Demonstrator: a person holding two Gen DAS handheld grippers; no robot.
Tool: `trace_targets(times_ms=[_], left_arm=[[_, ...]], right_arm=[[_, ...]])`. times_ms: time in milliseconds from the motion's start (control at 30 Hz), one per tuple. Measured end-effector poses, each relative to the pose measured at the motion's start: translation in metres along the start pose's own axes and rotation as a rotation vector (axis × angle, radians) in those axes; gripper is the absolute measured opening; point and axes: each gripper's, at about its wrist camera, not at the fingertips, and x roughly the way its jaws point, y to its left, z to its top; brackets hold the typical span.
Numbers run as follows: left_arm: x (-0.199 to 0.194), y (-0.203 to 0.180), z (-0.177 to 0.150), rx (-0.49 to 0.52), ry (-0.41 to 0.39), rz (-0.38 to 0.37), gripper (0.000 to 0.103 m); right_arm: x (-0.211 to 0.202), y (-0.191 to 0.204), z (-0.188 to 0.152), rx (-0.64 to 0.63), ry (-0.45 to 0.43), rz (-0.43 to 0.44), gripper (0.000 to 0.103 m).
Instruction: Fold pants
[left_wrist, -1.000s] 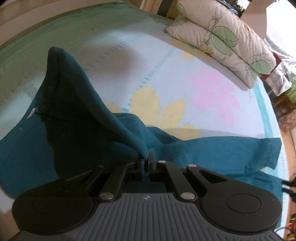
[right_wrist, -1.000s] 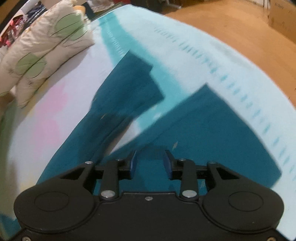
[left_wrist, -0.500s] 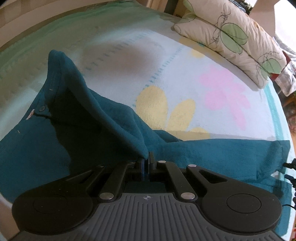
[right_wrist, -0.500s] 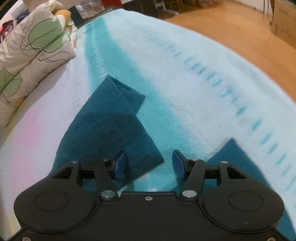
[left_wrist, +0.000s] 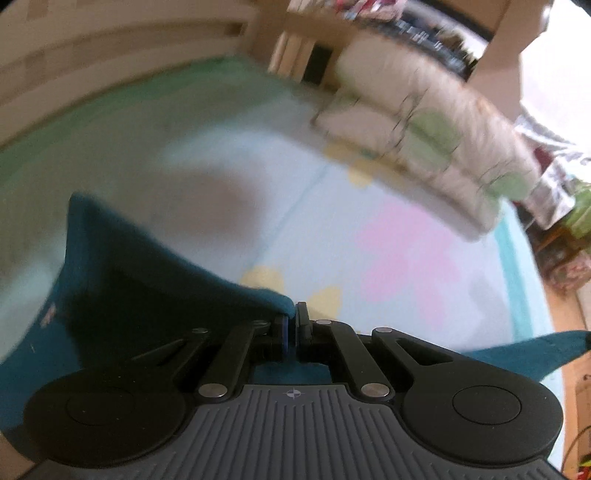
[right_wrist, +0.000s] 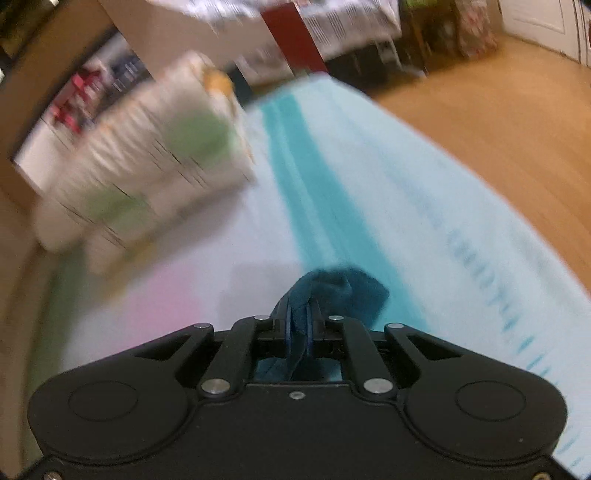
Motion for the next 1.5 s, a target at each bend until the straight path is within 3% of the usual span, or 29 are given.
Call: trace_targets(times_ms=[100,200,333,467,533,633,767,867,1000,1100,1300,1433,1500], left_arm=[[-0.029,0.001,-0.007,0.016,-0.022,-0.041,0.003],[-0.045,0.010,-0.037,0.051,0.028,-0.056,0.003],[-0.040,0.036,-0.096,0.079,0.172,-0.008,0.003],[-0.010,0.066,-0.145,0.018,0.356,0.053,0.003],[-0.001,0.071,-0.156,0.014,0.383,0.079,0.003],[0.000,0.069,-0.157,0.022,0.371,0.096,0.003],[-0.011,0.054,-0.149,0.049,0.305,0.080,0.003],[-0.012,0.043,-0.156,0.075,0.300,0.075,0.003],[-0.001,0.047,-0.170,0.081,0.343,0.089,0.003],[-0.003,0.053,-0.174,0.069,0.345,0.089,0.003],[-0.024,0.056,-0.162,0.063,0.296,0.044,0.003],[-0.011,0.057,-0.171,0.064,0.363,0.078,0.005],[-0.008,0.054,-0.177,0.079,0.357,0.092,0.007]], right_arm=[[-0.050,-0.017,-0.011,-0.001,-0.033,0.000,0.014],[-0.080,-0.048,-0.047,0.021,0.004,-0.037,0.014],[-0.074,-0.095,-0.106,0.032,0.128,-0.203,0.014],[-0.041,-0.141,-0.162,0.106,0.293,-0.321,0.014],[-0.032,-0.150,-0.171,0.126,0.315,-0.344,0.014],[-0.028,-0.144,-0.164,0.131,0.302,-0.335,0.014],[-0.053,-0.121,-0.151,0.025,0.205,-0.320,0.014],[-0.064,-0.123,-0.150,0.016,0.171,-0.353,0.014],[-0.049,-0.156,-0.168,0.110,0.243,-0.404,0.014],[-0.047,-0.170,-0.180,0.177,0.267,-0.397,0.014],[-0.073,-0.155,-0.170,0.120,0.166,-0.381,0.013],[-0.051,-0.171,-0.177,0.150,0.242,-0.446,0.013],[-0.042,-0.176,-0.182,0.164,0.251,-0.463,0.013]])
